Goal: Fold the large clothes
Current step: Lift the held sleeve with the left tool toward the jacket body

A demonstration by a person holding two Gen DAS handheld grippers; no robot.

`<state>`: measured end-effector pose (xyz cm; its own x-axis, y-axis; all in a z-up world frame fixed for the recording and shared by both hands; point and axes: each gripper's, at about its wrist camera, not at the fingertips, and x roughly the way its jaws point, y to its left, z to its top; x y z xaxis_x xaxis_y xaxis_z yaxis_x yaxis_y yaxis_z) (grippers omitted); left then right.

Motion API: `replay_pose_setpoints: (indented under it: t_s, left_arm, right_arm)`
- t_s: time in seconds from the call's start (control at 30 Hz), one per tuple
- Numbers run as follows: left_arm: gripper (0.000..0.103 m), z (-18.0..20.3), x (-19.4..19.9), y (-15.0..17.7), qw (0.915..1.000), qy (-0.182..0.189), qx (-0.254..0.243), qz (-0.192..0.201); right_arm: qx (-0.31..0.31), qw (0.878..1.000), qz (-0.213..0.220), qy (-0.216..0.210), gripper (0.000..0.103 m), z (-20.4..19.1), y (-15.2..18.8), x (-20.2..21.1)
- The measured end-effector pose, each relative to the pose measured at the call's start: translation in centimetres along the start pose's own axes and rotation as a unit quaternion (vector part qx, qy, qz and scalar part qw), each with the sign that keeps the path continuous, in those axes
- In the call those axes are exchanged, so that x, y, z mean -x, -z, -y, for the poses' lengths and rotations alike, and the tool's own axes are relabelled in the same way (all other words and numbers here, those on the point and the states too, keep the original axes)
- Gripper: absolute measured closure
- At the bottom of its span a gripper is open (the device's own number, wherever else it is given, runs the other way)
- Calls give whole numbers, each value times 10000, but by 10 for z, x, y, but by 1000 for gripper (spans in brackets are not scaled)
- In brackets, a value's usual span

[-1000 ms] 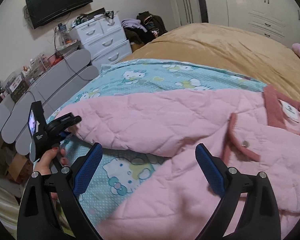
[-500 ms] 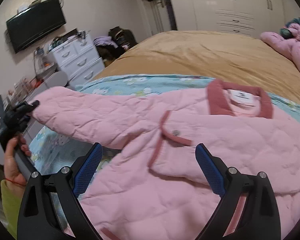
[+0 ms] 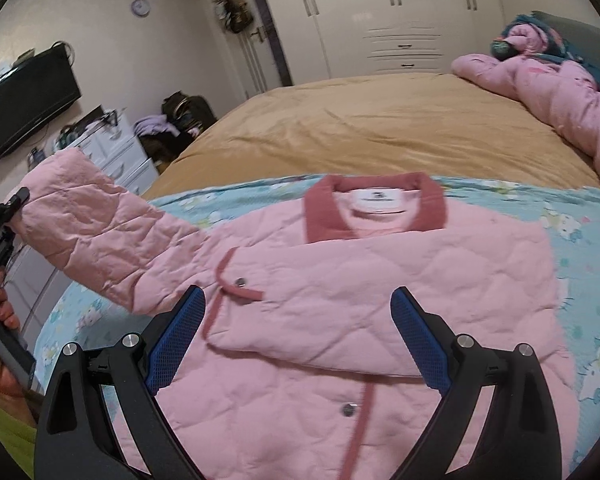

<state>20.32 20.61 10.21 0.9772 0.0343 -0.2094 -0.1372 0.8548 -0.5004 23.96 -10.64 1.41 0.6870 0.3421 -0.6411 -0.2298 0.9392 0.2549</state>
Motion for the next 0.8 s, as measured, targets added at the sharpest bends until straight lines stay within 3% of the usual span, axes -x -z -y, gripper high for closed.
replay_pose_setpoints:
  t_s: [0.3, 0.8]
  left_arm:
    - [92, 47, -18, 31, 9948, 880, -242, -458]
    - [92, 116, -39, 88, 9772, 1628, -991, -934]
  right_arm:
    - [-415, 9988, 115, 253, 10, 53, 6, 8]
    - [-1260, 9908, 302, 392, 10, 122, 11, 22]
